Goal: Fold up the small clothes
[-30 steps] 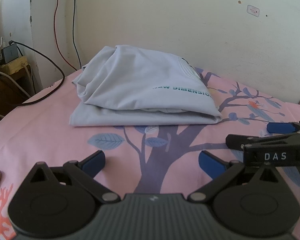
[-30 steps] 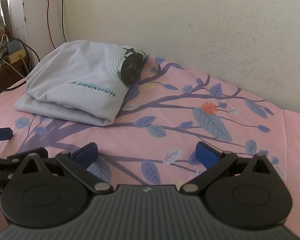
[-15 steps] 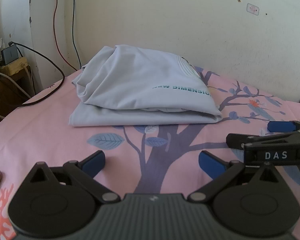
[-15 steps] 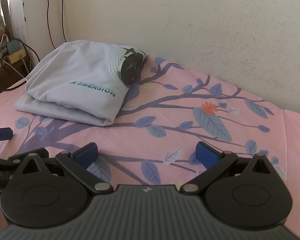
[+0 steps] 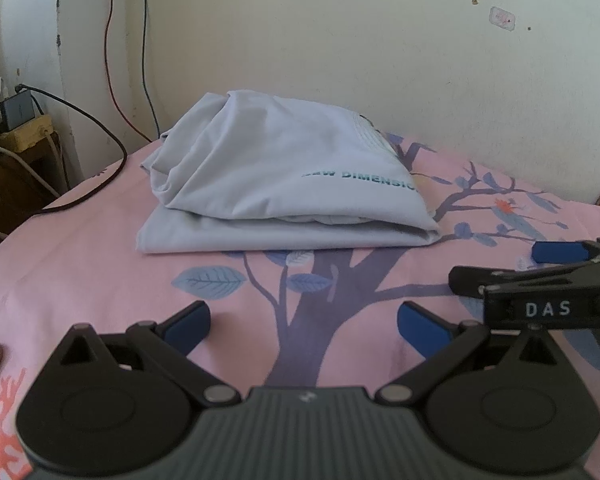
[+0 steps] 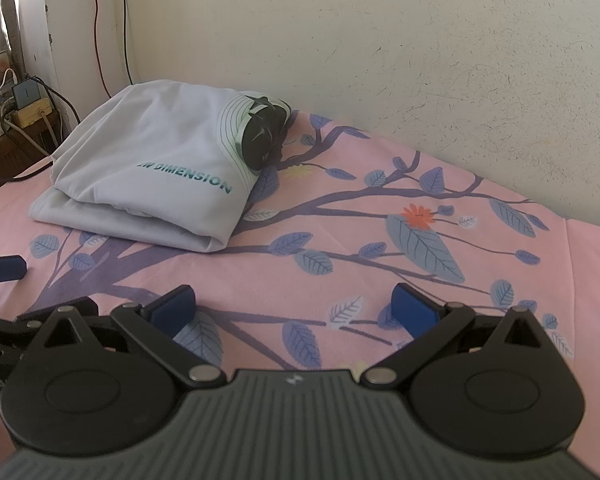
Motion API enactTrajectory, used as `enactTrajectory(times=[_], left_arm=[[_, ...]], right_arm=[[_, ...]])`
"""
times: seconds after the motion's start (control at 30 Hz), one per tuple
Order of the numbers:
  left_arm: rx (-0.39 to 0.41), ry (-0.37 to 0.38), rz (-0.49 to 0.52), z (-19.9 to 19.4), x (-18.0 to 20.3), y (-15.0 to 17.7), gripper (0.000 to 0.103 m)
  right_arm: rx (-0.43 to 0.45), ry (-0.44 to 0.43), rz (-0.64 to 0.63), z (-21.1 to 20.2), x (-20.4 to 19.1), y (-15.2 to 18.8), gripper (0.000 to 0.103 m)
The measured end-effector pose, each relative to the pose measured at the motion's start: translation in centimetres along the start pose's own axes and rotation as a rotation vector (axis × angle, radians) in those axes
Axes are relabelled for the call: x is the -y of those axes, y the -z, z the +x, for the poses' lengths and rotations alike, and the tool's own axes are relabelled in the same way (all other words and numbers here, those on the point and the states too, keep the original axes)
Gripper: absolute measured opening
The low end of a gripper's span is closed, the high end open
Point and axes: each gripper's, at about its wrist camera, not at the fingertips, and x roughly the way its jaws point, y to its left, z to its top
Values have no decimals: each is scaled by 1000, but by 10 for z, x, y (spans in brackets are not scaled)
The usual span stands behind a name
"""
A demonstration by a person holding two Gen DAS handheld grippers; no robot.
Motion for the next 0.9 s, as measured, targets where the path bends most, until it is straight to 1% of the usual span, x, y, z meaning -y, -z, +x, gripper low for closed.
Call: enactTrajectory(times=[0.1,0.5,0.67,0.77,0.9], left_arm=[[2,18,-6,-2,-1,0,103],[1,-15,-22,-4,-2,1,103],[5,-3,-30,-6,-6,2,103],[4,-22,-32,-6,-5,3,103],[9,-35,-37,-6,-6,3,103]], right_arm=[[0,0,0,0,0,0,103],[0,0,0,-1,-1,0,103],[-13,2,-2,-3,2,1,103],[-2,65,37,-11,3,10,103],[34,124,31,-22,2,21,103]])
